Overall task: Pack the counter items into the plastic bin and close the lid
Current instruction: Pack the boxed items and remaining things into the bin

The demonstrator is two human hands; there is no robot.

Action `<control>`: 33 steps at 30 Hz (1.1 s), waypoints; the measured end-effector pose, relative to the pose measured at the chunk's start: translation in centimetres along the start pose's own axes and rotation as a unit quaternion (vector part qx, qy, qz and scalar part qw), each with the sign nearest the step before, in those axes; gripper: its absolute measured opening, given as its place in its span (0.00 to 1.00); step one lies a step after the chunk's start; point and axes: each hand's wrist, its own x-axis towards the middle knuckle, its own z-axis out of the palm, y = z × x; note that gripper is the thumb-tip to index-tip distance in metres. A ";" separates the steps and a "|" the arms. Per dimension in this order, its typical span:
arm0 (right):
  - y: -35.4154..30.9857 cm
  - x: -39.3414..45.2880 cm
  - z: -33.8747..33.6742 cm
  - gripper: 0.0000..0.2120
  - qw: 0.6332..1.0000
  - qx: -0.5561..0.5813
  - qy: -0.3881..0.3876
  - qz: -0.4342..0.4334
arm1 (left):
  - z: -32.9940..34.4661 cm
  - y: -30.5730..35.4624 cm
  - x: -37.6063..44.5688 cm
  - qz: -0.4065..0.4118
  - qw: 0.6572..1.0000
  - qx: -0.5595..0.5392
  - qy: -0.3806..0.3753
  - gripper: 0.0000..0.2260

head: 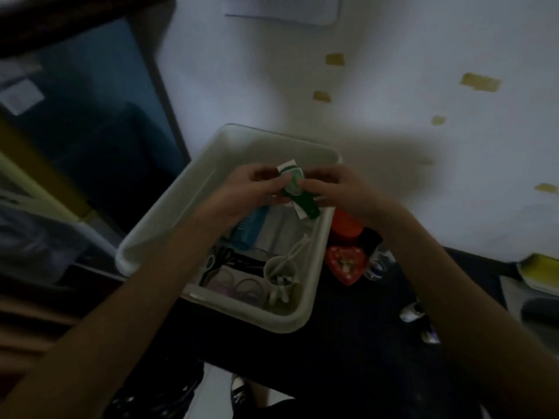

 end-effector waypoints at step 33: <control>16.0 13.8 20.4 0.25 0.811 -0.433 -0.288 0.267 | -13.1 -16.8 6.9 -0.292 0.614 0.629 -0.377 0.18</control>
